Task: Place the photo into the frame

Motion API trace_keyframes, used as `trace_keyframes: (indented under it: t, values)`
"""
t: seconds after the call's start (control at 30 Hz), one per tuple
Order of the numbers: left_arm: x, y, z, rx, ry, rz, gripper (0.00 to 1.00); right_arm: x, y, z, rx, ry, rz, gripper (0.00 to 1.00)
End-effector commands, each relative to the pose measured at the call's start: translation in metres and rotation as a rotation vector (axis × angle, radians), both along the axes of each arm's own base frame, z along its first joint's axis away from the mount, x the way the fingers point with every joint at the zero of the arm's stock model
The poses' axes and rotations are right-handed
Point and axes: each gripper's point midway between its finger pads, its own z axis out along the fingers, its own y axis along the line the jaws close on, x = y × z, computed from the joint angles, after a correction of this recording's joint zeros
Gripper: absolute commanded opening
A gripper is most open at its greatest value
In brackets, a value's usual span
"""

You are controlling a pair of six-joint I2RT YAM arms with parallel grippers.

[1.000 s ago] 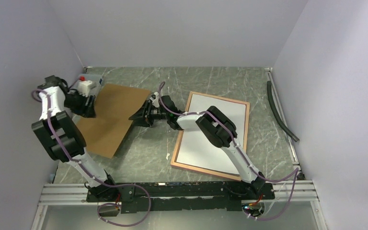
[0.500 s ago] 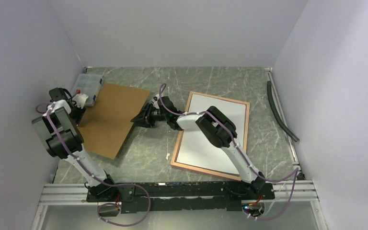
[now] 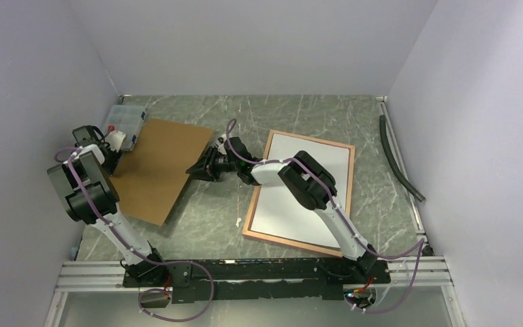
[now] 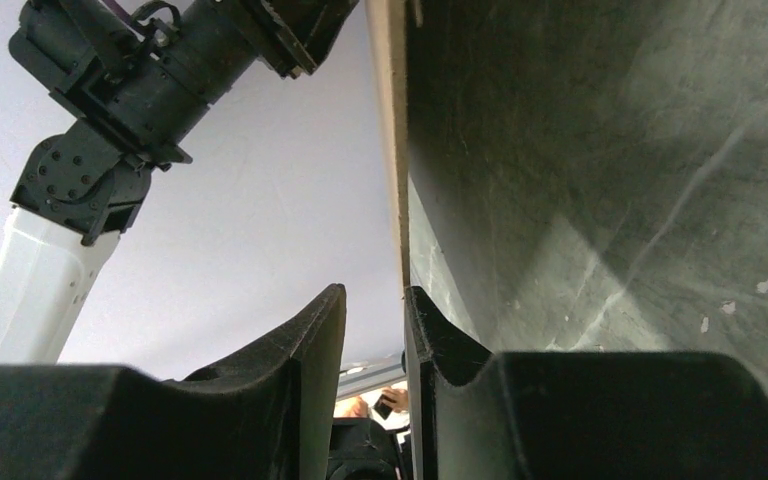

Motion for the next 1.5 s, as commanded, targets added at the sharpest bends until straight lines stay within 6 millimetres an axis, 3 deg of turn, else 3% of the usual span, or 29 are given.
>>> trace_keyframes:
  t: [0.0,0.23,0.47,0.67,0.93,1.1,1.27,1.47]
  values:
    - [-0.001,-0.022,-0.021,-0.046,0.019,-0.042,0.53,0.008,0.003,0.055,0.115,-0.081,-0.015,0.31]
    - [-0.017,-0.056,-0.044,-0.111,0.107,-0.109,0.51,0.009,-0.004,0.058,0.121,-0.074,-0.026,0.3]
    - [-0.039,-0.129,-0.049,-0.275,0.241,-0.268,0.51,0.004,-0.021,0.072,0.145,-0.085,-0.043,0.28]
    - [-0.06,-0.168,-0.045,-0.423,0.353,-0.361,0.47,-0.006,-0.03,0.079,0.138,-0.123,-0.042,0.31]
    - [-0.073,-0.183,-0.053,-0.5,0.412,-0.4,0.42,-0.011,-0.009,0.066,0.075,-0.144,0.015,0.46]
    - [-0.08,-0.187,-0.057,-0.519,0.439,-0.418,0.41,-0.005,0.001,0.061,0.035,-0.15,0.009,0.47]
    - [-0.082,-0.19,-0.057,-0.53,0.444,-0.43,0.39,0.002,0.014,0.057,0.021,-0.164,0.008,0.39]
    - [-0.083,-0.192,-0.054,-0.54,0.442,-0.44,0.39,0.016,0.021,0.063,0.034,-0.198,-0.05,0.21]
